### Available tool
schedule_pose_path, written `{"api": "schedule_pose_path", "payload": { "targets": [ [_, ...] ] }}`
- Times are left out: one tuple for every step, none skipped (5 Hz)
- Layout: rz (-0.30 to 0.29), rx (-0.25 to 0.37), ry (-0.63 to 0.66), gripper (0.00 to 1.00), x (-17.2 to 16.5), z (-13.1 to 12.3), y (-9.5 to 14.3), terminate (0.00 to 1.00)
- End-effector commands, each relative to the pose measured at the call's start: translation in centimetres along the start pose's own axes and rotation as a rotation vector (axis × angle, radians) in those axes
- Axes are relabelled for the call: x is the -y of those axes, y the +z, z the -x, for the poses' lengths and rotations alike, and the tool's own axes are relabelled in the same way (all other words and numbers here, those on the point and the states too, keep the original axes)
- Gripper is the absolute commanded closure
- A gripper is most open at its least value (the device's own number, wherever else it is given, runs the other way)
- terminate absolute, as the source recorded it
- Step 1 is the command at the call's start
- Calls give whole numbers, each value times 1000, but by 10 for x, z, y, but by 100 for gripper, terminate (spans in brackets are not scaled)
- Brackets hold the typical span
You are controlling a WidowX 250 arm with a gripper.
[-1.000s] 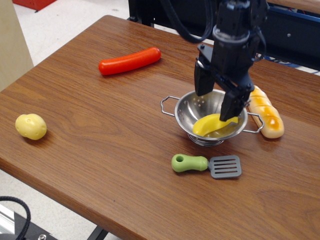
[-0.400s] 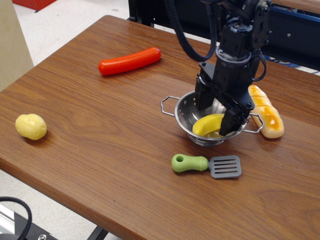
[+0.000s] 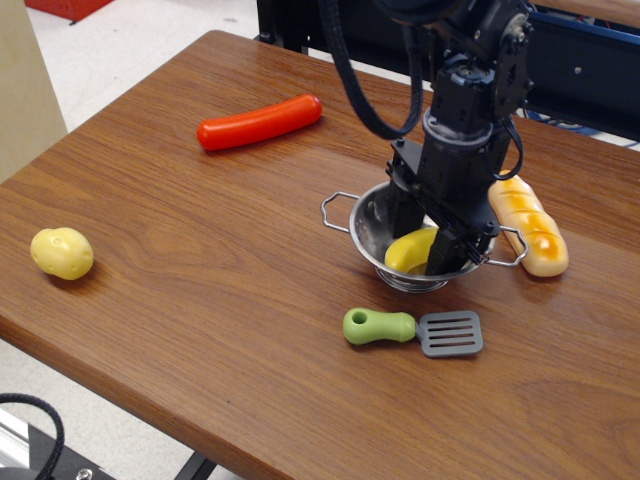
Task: Take banana out of colander
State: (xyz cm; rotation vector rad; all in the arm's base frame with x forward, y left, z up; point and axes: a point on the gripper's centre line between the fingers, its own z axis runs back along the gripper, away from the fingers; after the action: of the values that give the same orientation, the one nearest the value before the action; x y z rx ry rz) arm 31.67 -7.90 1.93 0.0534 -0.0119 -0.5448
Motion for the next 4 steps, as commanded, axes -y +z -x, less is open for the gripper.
{"api": "schedule_pose_path", "payload": {
  "targets": [
    [10,58,5,100,-9,2,26,0],
    [24,107,22,100,-20,1,45,0],
    [37,168,53,100,-33,3,71,0],
    [48,191,78,100,-51,12,87,0]
  ]
}}
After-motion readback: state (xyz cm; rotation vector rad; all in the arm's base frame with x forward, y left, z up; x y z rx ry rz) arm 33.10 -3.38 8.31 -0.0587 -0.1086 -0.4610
